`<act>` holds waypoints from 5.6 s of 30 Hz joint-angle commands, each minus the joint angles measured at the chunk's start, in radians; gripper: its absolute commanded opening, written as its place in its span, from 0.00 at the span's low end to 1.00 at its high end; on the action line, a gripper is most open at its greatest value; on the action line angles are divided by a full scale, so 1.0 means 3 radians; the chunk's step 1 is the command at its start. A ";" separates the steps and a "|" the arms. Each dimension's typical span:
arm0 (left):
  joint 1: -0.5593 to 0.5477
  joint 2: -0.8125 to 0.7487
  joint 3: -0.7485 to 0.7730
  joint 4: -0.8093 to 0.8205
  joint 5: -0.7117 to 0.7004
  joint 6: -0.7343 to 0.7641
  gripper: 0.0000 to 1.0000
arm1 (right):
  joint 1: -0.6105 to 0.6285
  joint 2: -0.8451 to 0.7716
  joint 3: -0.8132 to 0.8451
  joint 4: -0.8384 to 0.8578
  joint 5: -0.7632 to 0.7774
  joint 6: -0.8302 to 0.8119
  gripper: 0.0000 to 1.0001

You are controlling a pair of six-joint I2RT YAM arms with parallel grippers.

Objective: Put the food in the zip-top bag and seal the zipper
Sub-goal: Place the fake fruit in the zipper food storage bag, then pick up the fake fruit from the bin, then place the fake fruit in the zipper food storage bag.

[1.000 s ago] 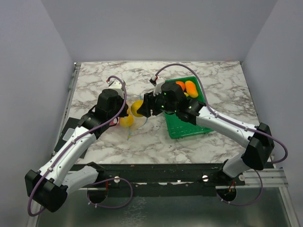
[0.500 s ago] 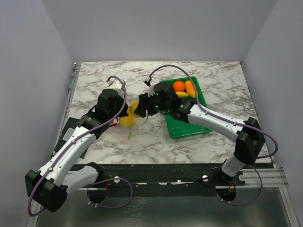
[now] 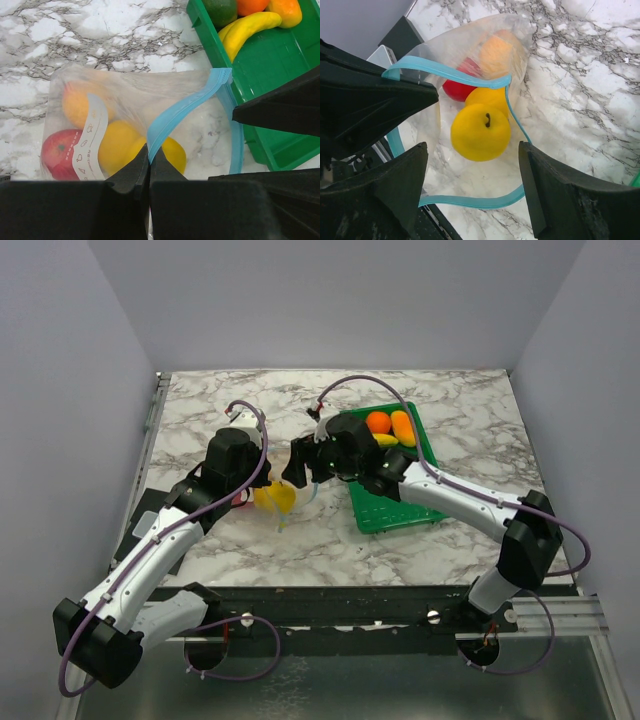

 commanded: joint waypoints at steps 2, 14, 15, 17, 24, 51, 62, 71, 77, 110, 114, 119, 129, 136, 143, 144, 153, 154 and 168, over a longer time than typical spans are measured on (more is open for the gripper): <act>0.0024 0.0013 -0.0044 0.0044 -0.0038 0.0025 0.00 | 0.0028 -0.0282 -0.0072 0.0105 0.0131 0.0032 0.79; 0.0024 0.0013 -0.0039 0.0044 -0.0028 0.0027 0.00 | 0.0028 -0.0764 -0.0323 -0.0183 0.1073 0.0154 0.77; 0.0025 0.0013 -0.0039 0.0044 -0.0028 0.0025 0.00 | 0.0028 -0.0776 -0.0323 -0.0234 0.1188 0.0126 0.77; 0.0021 0.0013 -0.0043 0.0044 -0.0023 0.0026 0.00 | 0.0028 -0.0785 -0.0308 -0.0340 0.1470 0.0071 0.77; 0.0024 0.0021 -0.0044 0.0044 -0.0018 0.0025 0.00 | 0.0007 -0.0719 -0.0215 -0.0657 0.2161 -0.0127 0.77; 0.0025 0.0024 -0.0039 0.0045 -0.0022 0.0033 0.00 | -0.1224 0.0492 0.0653 -0.0707 0.1588 -0.0410 0.76; 0.0025 0.0014 -0.0039 0.0038 -0.0038 0.0032 0.00 | -0.1559 0.1123 0.1177 -0.0743 0.1238 -0.0261 0.92; 0.0021 0.0013 -0.0039 0.0039 -0.0043 0.0043 0.00 | -0.1712 0.1519 0.1453 -0.0814 0.1002 -0.0145 1.00; 0.0023 0.0019 -0.0039 0.0039 -0.0042 0.0042 0.00 | -0.1751 0.1670 0.1406 -0.0788 0.0956 -0.0066 1.00; 0.0024 0.0020 -0.0039 0.0034 -0.0028 0.0044 0.00 | -0.1782 0.1155 0.0912 -0.0584 0.1051 0.0084 0.25; 0.0024 0.0024 -0.0039 0.0035 -0.0028 0.0035 0.00 | -0.1786 0.0928 0.0795 -0.0555 0.1094 0.0080 0.24; 0.0024 0.0022 -0.0039 0.0035 -0.0033 0.0034 0.00 | -0.1778 0.0580 0.0591 -0.0510 0.0994 0.0094 0.23; 0.0024 0.0003 -0.0039 0.0034 -0.0033 0.0032 0.00 | -0.1735 -0.0185 0.0019 -0.0331 0.0462 0.0256 0.23; 0.0025 0.0006 -0.0039 0.0034 -0.0038 0.0032 0.00 | -0.1669 -0.0724 -0.0384 -0.0214 0.0073 0.0338 0.23; 0.0024 0.0013 -0.0039 0.0034 -0.0049 0.0038 0.00 | -0.1605 -0.1206 -0.0705 -0.0170 -0.0354 0.0333 0.23; 0.0024 0.0013 -0.0039 0.0034 -0.0046 0.0036 0.00 | -0.1592 -0.1270 -0.0746 -0.0156 -0.0392 0.0335 0.23; 0.0024 0.0013 -0.0044 0.0033 -0.0060 0.0041 0.00 | -0.1465 -0.1590 -0.0996 -0.0046 -0.1020 0.0362 0.23; 0.0024 0.0018 -0.0044 0.0034 -0.0063 0.0044 0.00 | -0.1445 -0.1609 -0.1017 -0.0017 -0.1117 0.0373 0.23; 0.0024 0.0024 -0.0047 0.0037 -0.0079 0.0044 0.00 | -0.0654 -0.1397 -0.0790 0.0089 -0.0998 0.0308 0.23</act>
